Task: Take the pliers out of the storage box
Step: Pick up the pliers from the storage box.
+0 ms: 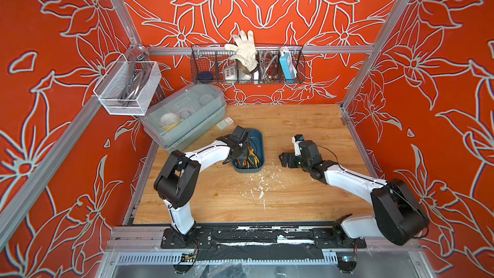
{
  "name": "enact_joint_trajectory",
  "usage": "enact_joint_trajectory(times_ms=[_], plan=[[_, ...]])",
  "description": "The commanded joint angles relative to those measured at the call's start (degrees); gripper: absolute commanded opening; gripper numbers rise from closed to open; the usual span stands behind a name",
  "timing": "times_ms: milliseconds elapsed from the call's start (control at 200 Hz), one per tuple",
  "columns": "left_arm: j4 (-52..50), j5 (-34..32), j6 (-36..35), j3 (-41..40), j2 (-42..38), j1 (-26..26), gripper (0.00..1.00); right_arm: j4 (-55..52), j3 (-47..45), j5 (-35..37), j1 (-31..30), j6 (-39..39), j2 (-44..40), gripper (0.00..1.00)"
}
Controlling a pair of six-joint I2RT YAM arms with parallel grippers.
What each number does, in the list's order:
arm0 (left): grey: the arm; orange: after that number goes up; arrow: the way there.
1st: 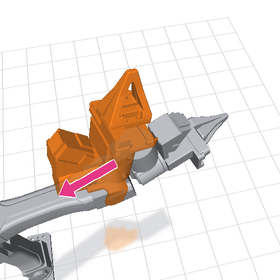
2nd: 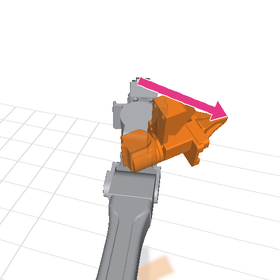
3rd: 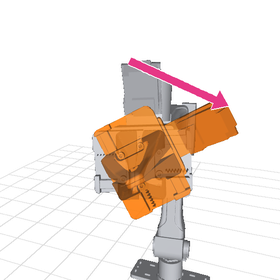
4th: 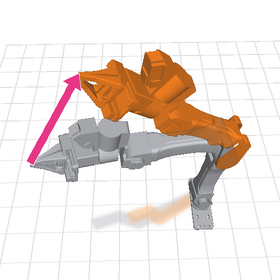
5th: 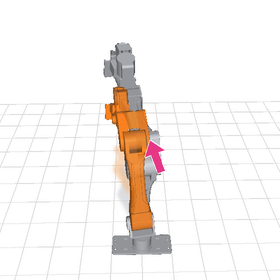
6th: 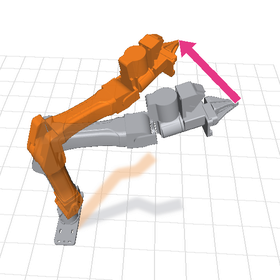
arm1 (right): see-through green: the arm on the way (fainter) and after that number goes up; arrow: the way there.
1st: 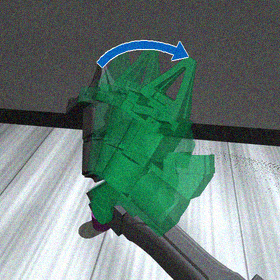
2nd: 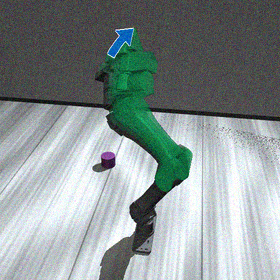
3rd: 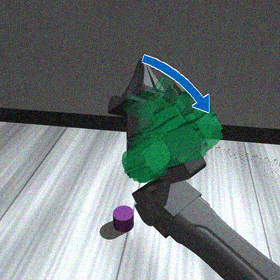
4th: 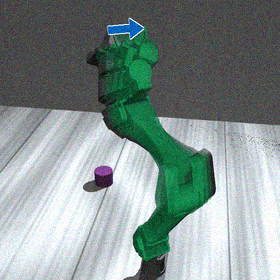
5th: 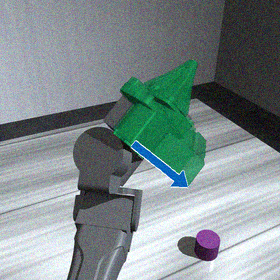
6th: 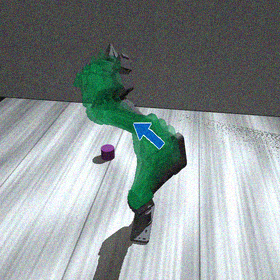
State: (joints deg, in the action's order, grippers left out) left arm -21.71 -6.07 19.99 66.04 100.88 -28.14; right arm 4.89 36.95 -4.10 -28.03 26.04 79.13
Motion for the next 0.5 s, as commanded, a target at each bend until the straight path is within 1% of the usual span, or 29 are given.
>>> enact_joint_trajectory(times_ms=[0,195,310,420,495], plan=[[1.5,0.9,1.7,-1.7,-3.8,-0.2,0.00,-0.9,1.3,0.7,-0.4,0.2,0.0,0.96],[6.1,3.3,4.8,-5.9,-7.9,-0.3,0.00,-1.4,1.5,1.1,-0.4,0.9,-0.2,0.95],[11.8,6.0,7.4,-10.1,-11.5,-0.3,0.00,-1.7,1.3,1.6,-0.4,1.5,-1.3,0.95],[16.3,6.2,10.0,-14.8,-15.6,-0.3,0.00,-3.0,1.1,0.3,-0.4,2.4,-3.9,0.94],[19.3,5.9,11.4,-18.3,-19.3,-0.4,0.00,-3.2,0.2,-1.8,-0.4,4.0,-6.2,0.94]])
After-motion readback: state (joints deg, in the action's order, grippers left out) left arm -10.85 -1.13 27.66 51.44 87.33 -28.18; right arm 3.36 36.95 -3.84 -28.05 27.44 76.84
